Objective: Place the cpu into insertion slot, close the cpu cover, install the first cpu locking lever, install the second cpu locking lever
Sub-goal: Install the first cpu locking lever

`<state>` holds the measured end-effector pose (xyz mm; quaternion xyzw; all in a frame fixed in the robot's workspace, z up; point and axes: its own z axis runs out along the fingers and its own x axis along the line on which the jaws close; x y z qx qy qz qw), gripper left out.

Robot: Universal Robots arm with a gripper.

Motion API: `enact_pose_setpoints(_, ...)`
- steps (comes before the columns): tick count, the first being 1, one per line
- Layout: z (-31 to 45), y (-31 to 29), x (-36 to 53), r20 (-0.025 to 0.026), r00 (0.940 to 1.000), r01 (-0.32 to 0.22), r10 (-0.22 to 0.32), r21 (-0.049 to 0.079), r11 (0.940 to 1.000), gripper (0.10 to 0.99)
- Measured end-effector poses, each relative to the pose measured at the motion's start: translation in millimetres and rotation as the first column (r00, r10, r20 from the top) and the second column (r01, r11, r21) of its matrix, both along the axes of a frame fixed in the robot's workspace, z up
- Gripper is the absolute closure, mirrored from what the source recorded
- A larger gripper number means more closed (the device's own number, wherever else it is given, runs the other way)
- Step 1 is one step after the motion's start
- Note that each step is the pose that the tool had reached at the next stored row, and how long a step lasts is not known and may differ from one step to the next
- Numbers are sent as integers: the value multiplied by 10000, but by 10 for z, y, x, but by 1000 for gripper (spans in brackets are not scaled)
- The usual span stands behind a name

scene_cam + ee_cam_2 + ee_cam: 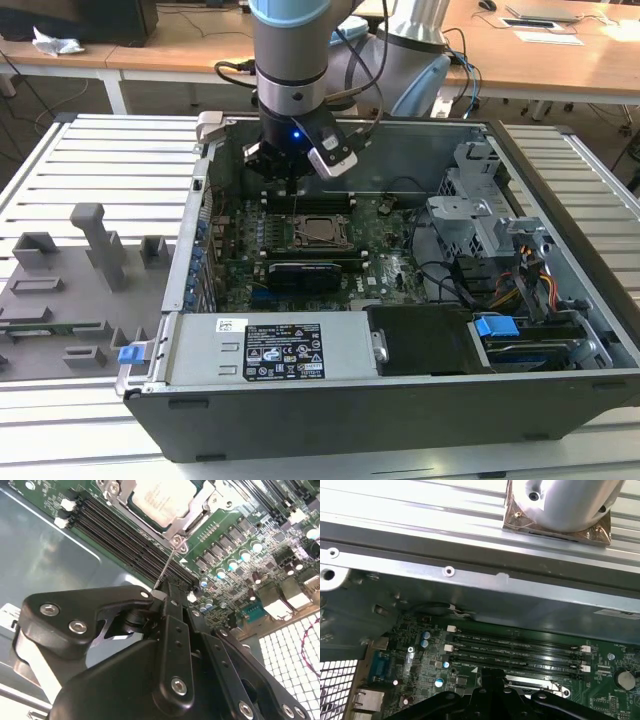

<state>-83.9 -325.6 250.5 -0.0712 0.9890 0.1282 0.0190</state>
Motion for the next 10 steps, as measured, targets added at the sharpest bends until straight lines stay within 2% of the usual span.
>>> enact_pose_setpoints(6, -3, 0, 85, 1, 10000, 1, -1, 1, 10000, 980)
enact_pose_setpoints(10, -6, 0, 187, 0, 10000, 1, -1, 0, 10000, 980)
